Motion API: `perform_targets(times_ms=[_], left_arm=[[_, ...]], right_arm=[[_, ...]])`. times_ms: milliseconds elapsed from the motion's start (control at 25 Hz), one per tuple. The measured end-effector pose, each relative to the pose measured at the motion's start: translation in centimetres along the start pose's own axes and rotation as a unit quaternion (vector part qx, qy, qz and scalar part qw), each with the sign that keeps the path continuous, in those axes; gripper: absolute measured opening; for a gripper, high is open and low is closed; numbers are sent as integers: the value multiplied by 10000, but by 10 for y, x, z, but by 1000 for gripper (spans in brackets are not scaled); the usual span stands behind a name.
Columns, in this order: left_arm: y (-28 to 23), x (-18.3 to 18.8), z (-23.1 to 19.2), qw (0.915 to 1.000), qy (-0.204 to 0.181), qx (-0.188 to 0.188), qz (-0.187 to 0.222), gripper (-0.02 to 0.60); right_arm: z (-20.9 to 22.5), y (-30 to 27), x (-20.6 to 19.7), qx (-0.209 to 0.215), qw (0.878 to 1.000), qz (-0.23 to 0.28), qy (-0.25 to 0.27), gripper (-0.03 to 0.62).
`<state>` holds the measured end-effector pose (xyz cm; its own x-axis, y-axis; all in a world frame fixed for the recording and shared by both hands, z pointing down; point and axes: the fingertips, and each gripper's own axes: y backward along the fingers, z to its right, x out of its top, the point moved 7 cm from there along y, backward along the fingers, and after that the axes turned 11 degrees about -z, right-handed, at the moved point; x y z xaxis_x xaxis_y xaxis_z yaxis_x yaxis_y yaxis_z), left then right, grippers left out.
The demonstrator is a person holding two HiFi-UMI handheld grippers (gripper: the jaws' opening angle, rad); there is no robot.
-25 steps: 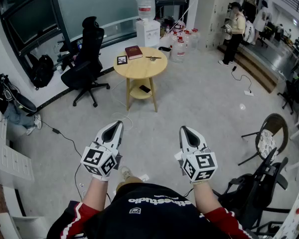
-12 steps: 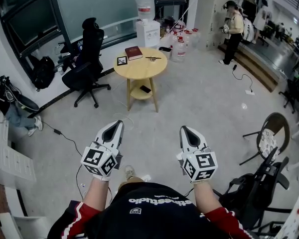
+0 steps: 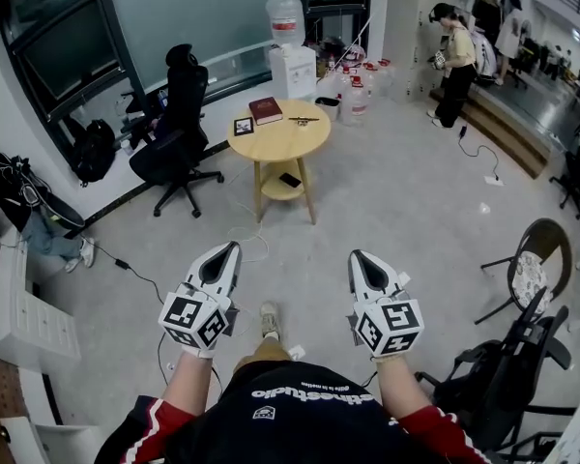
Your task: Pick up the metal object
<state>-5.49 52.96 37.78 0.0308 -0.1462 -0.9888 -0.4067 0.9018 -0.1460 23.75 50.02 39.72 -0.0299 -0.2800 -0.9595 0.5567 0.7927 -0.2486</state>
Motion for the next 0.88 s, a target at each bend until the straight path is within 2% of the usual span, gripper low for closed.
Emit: perform_targets(times_ms=[120,560,880], left_arm=[[-4,-4,-3,10000,51,-21,-64,17],[-32,-24,3,9989,12,-382,-263,17],[-55,-19,-15,9991,-8,-409,-147,17]], right_arm=[[-1,0,-4,56,9999,-71,-47,26],[12,4,-23,-272,9991,-318,-62,26],[23,-19,-13,-263,9991,-338,42,26]])
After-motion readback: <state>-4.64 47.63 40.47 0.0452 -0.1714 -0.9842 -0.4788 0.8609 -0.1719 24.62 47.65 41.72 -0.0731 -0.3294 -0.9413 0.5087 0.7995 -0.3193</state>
